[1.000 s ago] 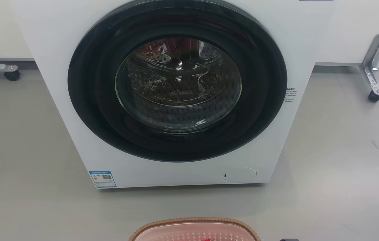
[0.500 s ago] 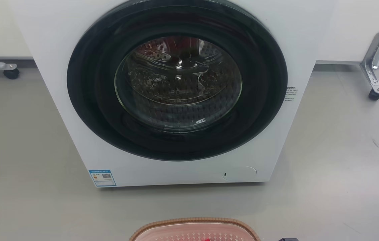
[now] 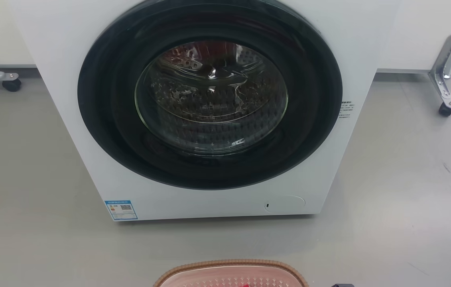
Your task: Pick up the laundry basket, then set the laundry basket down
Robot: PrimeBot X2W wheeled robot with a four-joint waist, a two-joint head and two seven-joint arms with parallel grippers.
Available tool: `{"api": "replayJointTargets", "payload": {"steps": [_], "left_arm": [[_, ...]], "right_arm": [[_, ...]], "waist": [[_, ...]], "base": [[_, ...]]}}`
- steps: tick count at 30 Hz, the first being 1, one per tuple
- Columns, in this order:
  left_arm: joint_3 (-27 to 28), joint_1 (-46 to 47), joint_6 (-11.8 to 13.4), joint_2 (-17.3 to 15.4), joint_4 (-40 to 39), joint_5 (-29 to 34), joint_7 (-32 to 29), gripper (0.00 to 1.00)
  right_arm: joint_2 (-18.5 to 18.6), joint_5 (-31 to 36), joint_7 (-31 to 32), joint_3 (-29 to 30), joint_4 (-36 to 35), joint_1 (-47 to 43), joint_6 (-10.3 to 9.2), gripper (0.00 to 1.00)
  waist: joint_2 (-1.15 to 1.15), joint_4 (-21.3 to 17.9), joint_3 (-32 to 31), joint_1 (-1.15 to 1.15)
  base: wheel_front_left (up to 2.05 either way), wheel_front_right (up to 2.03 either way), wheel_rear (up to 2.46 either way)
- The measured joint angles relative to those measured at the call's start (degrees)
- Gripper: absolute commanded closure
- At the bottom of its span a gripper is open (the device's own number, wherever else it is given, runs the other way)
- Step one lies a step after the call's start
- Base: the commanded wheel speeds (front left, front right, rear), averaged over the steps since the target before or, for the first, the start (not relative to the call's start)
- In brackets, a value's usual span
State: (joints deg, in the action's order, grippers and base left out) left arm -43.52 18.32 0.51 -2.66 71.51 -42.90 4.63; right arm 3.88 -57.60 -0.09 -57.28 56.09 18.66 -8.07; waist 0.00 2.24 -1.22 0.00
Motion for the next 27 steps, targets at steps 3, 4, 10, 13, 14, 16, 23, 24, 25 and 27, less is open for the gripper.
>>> {"api": "replayJointTargets", "payload": {"steps": [3, 4, 10, 13, 14, 16, 23, 24, 25, 27], "left_arm": [[0.0, 0.0, 0.0, 0.0, 0.1, 0.0, 0.0, 1.00], [0.0, 0.0, 0.0, 0.0, 0.1, -0.2, 0.0, 1.00], [-0.1, 0.0, 0.0, 0.0, 0.2, -0.3, 0.0, 1.00], [0.0, 0.0, 0.0, 0.0, 0.4, -0.3, 0.1, 1.00], [0.0, 0.1, 0.0, 0.0, 0.4, -0.3, 0.1, 1.00], [0.0, 0.3, 0.0, 0.0, 0.4, -0.3, 0.3, 1.00], [0.1, 2.7, 0.1, -0.1, 0.4, -0.3, 0.6, 1.00], [0.1, 3.4, 0.1, -0.2, 0.4, -0.3, 0.6, 1.00], [0.1, 4.0, 0.2, -0.2, 0.4, -0.3, 0.8, 1.00], [0.3, 5.5, 0.5, -0.3, 0.2, -0.3, 1.0, 1.00]], "right_arm": [[0.0, -0.5, -0.1, -0.4, 0.1, 0.5, 0.00, 1.00], [0.0, -0.5, -0.1, -0.5, 0.1, 0.6, 0.00, 1.00], [0.0, -1.5, -0.5, -1.3, 0.2, 0.8, -0.01, 1.00], [0.0, -1.6, -0.8, -1.8, 0.2, 0.9, -0.01, 1.00], [0.0, -1.7, -1.0, -1.9, 0.2, 1.1, -0.01, 1.00], [0.0, -1.9, -1.1, -2.1, 0.3, 1.7, -0.01, 1.00], [0.1, -2.0, -1.9, -2.5, 0.5, 4.6, -0.02, 1.00], [0.1, -2.0, -2.0, -2.5, 0.6, 5.4, -0.02, 1.00], [0.1, -2.0, -2.1, -2.5, 0.7, 6.3, -0.02, 1.00], [0.1, -2.0, -2.4, -2.4, 1.0, 8.1, -0.01, 1.00]], "waist": [[0.00, 0.0, 0.2, 0.00], [0.00, 0.0, 0.2, 0.00], [0.00, -0.1, 0.6, 0.00], [0.00, -0.2, 0.9, 0.00], [0.00, -0.3, 1.1, 0.00], [0.00, -0.4, 1.6, 0.00], [0.00, -0.6, 3.5, 0.00], [0.00, -0.6, 4.0, 0.00], [0.00, -0.6, 4.5, 0.00], [0.00, -0.7, 5.7, 0.00]], "base": [[0.00, 0.00, 0.00], [0.00, 0.00, 0.00], [0.00, 0.00, 0.00], [0.00, 0.00, 0.00], [0.00, 0.00, 0.00], [0.00, 0.00, 0.00], [0.00, 0.00, 0.00], [0.00, 0.00, 0.00], [0.00, 0.00, 0.00], [0.00, 0.00, 0.00]]}}
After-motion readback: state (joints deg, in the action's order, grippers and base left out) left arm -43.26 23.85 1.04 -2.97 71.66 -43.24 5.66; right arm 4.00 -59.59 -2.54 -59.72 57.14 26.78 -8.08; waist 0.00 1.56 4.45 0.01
